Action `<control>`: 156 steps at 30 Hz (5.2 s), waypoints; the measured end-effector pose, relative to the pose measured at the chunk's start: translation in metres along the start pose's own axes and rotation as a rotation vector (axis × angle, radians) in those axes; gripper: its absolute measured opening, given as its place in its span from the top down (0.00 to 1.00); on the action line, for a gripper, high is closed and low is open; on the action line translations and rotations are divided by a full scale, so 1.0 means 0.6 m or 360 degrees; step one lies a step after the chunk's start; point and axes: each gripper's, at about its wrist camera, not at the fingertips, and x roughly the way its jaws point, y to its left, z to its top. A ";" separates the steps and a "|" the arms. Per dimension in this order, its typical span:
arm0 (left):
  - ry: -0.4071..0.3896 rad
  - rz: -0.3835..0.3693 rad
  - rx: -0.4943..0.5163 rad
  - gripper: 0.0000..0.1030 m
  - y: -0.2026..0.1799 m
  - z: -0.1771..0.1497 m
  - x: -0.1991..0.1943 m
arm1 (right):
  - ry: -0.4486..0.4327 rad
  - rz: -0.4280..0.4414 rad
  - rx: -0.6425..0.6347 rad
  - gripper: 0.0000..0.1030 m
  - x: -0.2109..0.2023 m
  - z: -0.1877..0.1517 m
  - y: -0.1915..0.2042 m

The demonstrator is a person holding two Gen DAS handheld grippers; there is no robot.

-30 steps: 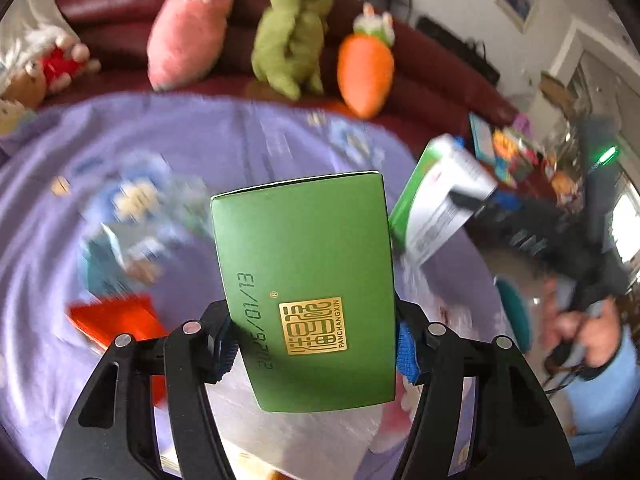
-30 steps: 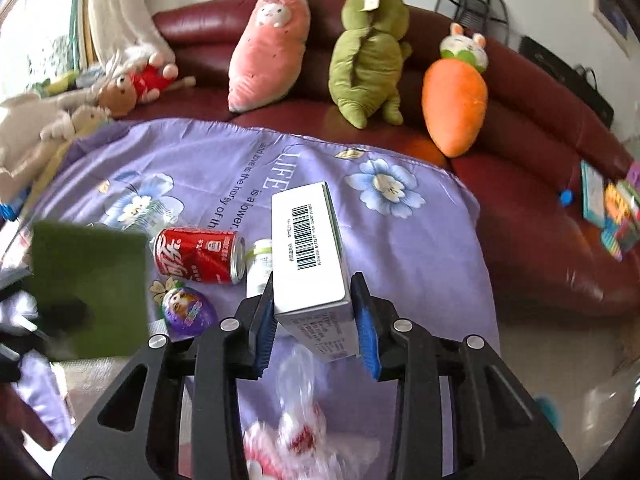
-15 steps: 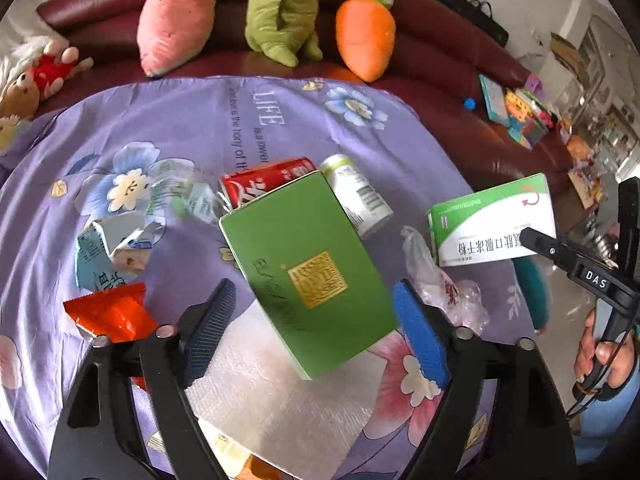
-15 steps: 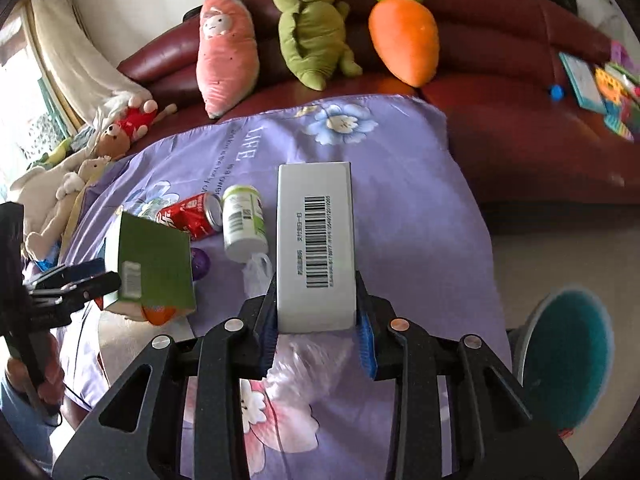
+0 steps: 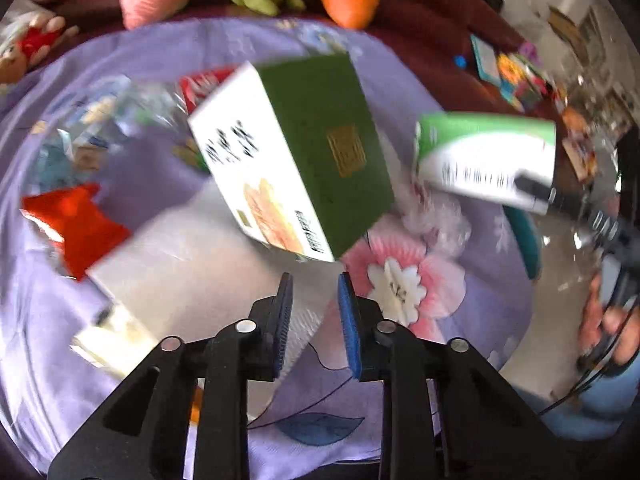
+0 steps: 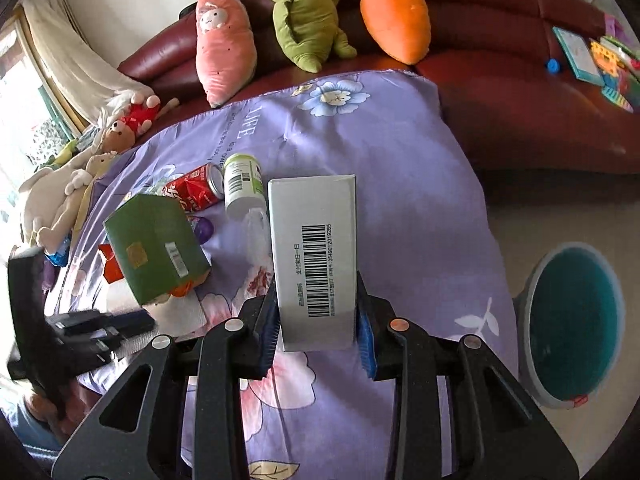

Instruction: Collect trash

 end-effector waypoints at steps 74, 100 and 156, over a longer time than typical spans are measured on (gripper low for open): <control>-0.0314 0.0093 -0.0013 0.42 -0.022 0.015 -0.077 | 0.0343 0.0149 0.0278 0.38 0.055 -0.032 -0.103; -0.0370 -0.0077 -0.0136 0.41 0.022 0.055 -0.016 | 0.0442 -0.0259 0.0256 0.29 0.137 -0.038 -0.047; 0.0240 -0.0335 0.0645 0.24 -0.566 0.098 0.294 | -0.0082 -0.0365 0.1043 0.26 -0.138 -0.124 -0.510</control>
